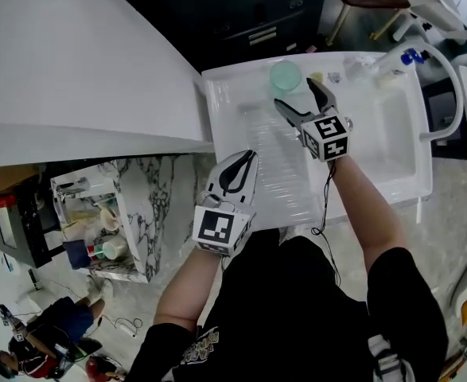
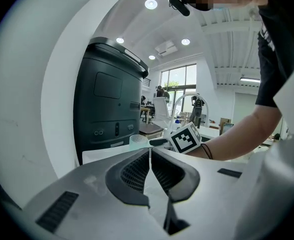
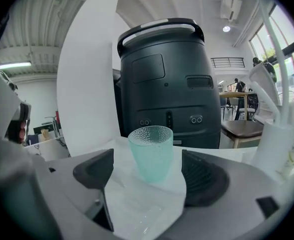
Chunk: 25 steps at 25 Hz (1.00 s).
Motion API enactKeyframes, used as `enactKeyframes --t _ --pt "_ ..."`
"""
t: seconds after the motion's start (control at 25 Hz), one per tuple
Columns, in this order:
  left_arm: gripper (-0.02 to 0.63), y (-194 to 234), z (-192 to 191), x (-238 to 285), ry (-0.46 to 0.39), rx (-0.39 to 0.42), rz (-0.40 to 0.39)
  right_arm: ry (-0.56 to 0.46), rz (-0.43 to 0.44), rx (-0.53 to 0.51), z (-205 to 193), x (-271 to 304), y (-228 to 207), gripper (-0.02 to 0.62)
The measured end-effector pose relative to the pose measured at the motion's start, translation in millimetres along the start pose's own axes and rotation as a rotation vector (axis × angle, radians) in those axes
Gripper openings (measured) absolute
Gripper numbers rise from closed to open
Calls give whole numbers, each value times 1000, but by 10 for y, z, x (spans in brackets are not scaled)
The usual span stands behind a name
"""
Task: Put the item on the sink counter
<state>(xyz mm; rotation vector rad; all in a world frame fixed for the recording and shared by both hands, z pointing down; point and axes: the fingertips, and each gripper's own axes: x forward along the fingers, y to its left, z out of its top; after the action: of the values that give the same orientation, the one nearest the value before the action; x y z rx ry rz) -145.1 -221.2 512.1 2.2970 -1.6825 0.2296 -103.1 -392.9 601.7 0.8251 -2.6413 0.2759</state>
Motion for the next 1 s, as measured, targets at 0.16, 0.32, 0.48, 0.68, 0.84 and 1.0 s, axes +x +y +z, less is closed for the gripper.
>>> enactKeyframes --t 0.16,0.32,0.48,0.68,0.84,1.0 --pt "26 -151 44 -102 -12 5 1 -13 14 -18 58 -232 108 453" --pt "26 -305 76 -233 -25 -1 8 -20 34 -41 123 -509 258 451" --pt "26 -473 141 -337 -53 -11 14 -42 78 -59 234 -807 433 448" --pt "26 -730 170 -507 -72 -4 6 -85 78 -97 350 -1252 619 339" --pt "26 -909 226 -620 -98 3 1 -142 56 -115 478 -1635 702 208" --pt "26 -1128 258 -736 -116 5 -8 -186 43 -84 558 -1998 792 59"
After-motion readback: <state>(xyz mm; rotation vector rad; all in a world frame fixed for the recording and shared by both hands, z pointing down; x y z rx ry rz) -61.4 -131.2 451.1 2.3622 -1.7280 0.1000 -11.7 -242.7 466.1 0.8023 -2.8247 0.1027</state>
